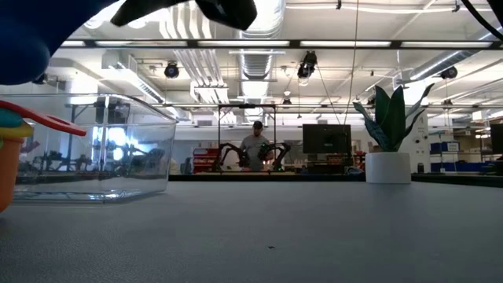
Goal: Nest measuring cups in basket
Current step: Stack the blue measuring cup on top of the orange measuring cup
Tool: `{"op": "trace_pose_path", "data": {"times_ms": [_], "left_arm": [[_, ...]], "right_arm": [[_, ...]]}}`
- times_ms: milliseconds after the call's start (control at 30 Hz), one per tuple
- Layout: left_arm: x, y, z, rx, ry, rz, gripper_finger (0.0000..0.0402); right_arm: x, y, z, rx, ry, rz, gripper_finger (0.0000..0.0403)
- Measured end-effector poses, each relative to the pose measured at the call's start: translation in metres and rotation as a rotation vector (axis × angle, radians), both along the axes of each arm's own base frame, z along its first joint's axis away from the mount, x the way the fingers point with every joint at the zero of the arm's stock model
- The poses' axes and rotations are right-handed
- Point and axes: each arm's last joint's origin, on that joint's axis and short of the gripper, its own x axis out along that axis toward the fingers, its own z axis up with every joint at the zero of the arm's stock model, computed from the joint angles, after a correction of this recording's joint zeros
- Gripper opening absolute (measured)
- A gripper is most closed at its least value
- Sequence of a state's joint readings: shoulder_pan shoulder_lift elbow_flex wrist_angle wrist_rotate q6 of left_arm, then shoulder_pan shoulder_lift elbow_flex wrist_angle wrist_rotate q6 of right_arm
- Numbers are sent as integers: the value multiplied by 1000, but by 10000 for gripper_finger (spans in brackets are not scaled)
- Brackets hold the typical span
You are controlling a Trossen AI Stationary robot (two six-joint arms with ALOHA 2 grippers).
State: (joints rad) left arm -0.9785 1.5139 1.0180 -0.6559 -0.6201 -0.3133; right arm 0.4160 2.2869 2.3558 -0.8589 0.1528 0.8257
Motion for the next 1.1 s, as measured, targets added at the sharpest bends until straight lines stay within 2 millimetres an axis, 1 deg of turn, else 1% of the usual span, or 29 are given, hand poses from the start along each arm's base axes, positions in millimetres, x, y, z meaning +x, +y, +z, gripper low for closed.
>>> {"op": "trace_pose_path", "data": {"times_ms": [367,767,867,1100], "left_arm": [[-10,-7,0,-32,2,2,0],[-23,-13,-2,-68,11,6,0],[-23,-15,-8,-55,37,2,0],[-20,-21,-30,28,90,4,0]], "right_arm": [[-14,8,18,1,-9,24,205],[-20,10,16,-19,38,29,205],[-20,10,16,-18,37,28,205],[-22,10,20,-16,30,29,205]]}}
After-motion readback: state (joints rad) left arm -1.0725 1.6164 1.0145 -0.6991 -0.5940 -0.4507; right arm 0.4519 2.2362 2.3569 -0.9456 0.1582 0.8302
